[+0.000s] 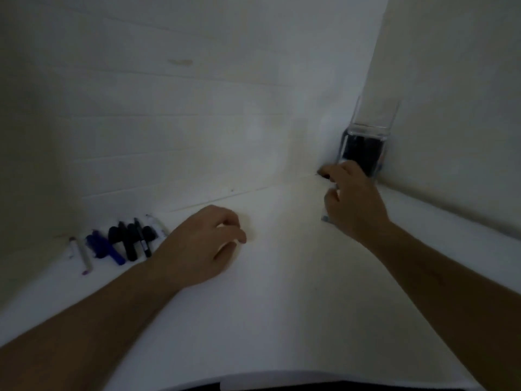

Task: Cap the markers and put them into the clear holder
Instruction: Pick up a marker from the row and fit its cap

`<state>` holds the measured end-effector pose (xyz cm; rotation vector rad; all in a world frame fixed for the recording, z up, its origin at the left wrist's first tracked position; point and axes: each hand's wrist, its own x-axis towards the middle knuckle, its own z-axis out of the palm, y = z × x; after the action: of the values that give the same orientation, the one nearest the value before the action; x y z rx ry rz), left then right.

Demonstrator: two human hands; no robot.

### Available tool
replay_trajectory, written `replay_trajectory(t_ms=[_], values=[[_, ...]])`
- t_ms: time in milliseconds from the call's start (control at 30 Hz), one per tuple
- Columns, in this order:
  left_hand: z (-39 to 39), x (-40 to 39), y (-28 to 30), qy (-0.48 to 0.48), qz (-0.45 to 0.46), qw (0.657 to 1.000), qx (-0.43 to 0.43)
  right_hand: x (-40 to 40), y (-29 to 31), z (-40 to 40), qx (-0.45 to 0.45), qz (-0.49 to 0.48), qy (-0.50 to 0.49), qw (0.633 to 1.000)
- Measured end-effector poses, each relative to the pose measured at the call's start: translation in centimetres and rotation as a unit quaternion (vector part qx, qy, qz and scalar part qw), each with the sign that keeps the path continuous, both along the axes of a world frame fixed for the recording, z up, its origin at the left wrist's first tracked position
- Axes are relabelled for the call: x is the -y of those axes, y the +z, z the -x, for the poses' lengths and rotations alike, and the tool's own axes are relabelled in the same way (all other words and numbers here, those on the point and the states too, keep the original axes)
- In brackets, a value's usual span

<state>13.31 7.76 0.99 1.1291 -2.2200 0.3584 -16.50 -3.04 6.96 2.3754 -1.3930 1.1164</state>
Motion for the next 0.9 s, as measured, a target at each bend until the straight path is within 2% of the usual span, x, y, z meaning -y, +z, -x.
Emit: replay_trajectory(t_ms=[200, 367, 467, 700, 900], values=[[-5.4, -0.2, 3.1, 0.174, 0.042, 0.98, -0.082, -2.6, -4.3, -9.8, -0.009, -0.127, 0.138, 0.982], [-9.5, -1.0, 4.1, 0.347, 0.054, 0.918, -0.183, -4.4, -5.4, -17.5, -0.035, -0.152, 0.295, 0.943], [-10.7, -1.0, 4.0, 0.388, 0.049, 0.895, -0.215, -5.2, -5.9, -21.1, -0.057, -0.169, 0.337, 0.924], [-10.1, -0.4, 3.3, 0.403, 0.028, 0.885, -0.232, -4.3, -7.0, -22.6, -0.153, -0.128, 0.269, 0.942], [-9.7, -0.4, 3.0, 0.416, -0.022, 0.886, -0.202, -1.8, -6.1, -15.8, -0.204, -0.155, 0.072, 0.964]])
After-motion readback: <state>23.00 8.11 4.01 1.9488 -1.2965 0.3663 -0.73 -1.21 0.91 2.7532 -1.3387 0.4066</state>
